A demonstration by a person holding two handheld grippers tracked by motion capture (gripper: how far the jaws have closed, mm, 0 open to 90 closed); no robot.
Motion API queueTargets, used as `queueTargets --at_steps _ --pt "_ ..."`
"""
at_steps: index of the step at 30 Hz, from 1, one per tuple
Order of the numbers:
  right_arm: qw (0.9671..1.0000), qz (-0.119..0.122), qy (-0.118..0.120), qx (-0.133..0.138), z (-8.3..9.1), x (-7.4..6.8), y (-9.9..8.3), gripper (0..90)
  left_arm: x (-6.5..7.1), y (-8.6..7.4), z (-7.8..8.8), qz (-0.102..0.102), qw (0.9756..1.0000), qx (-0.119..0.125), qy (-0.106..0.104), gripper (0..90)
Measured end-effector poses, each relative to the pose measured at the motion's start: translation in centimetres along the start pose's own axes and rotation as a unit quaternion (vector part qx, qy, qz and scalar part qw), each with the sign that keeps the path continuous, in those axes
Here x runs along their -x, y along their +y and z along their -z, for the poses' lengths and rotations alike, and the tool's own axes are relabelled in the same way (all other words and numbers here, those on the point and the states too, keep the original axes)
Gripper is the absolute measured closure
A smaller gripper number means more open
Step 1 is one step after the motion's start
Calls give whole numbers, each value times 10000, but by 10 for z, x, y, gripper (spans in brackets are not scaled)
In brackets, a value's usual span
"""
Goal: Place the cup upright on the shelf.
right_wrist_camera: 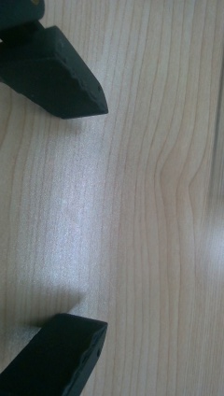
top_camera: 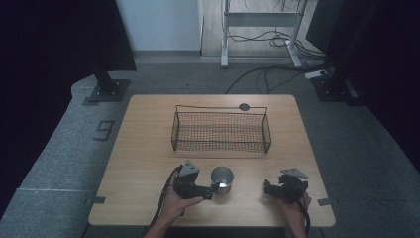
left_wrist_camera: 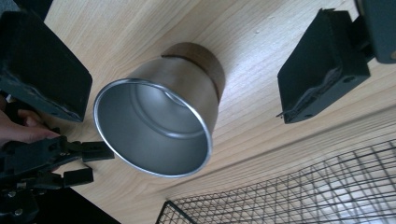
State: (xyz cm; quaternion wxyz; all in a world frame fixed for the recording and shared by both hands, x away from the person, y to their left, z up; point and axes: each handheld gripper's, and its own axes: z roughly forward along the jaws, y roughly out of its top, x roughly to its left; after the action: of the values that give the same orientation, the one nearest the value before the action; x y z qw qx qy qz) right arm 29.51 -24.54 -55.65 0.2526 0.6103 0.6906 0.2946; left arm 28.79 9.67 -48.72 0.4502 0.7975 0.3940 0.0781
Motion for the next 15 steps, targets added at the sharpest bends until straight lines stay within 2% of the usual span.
queueTargets --at_steps 15 --pt "10000 0 0 0 0 0 0 0 11 0 -20 -114 9998 -168 -60 29"
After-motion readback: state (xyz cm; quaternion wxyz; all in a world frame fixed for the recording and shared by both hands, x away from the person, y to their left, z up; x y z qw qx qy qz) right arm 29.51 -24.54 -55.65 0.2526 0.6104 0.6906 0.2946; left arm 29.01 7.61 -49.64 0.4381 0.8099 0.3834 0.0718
